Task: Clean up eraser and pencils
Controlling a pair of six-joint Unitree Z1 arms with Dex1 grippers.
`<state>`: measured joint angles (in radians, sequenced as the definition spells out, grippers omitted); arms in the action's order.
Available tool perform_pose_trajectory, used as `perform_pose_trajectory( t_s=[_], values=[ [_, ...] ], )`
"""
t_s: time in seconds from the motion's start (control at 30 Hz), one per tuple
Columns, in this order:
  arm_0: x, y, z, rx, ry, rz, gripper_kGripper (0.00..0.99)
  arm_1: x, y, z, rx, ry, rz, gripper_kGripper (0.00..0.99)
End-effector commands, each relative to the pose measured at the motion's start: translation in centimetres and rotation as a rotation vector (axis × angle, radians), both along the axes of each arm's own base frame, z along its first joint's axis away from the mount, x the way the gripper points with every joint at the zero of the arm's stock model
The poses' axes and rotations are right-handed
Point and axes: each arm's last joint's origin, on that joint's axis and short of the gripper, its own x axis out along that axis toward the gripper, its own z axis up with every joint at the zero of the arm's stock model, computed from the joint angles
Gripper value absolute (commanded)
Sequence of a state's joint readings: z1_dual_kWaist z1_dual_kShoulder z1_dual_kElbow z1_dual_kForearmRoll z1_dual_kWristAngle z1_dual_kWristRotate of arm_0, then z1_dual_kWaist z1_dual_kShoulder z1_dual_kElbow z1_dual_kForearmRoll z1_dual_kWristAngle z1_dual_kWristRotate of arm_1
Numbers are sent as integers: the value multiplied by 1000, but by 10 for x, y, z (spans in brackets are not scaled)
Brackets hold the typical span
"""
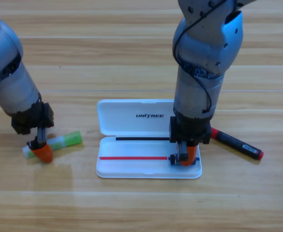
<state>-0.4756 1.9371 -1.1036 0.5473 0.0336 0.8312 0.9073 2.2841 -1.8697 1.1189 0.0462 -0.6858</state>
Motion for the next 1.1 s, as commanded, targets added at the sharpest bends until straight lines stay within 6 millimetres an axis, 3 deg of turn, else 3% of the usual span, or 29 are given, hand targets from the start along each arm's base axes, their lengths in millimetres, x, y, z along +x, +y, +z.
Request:
perform_pose_trajectory(
  t_s=[0.03,0.1,0.13,0.2,0.27,0.5,0.6,0.8,0.97,1.03,1.1],
  values=[
    [2,3,-19,28,44,18,844,-5,4,-25,-70,42,13,0],
    [2,3,-20,29,45,16,808,-5,4,-24,-68,41,13,0],
    [2,2,-20,29,45,15,805,-6,4,-23,-67,40,11,144],
    [2,2,-20,28,47,13,762,-6,4,-22,-65,38,10,601],
    [1,2,-21,29,50,10,724,-7,3,-18,-60,34,10,810],
    [-1,1,-23,34,58,2,666,-23,-17,26,-1,22,10,873],
    [-2,1,-23,34,60,-7,580,-35,-32,52,23,25,11,874],
    [-5,2,-20,33,53,-40,298,-60,-76,77,28,35,-7,874],
    [-10,5,2,7,1,-40,17,-49,-102,75,-11,32,-114,874],
    [-14,2,18,-4,-23,-47,0,-36,-106,64,-32,51,-165,894],
    [-17,-4,37,-4,-28,-61,0,-19,-105,50,-47,69,-208,979]
  ],
)
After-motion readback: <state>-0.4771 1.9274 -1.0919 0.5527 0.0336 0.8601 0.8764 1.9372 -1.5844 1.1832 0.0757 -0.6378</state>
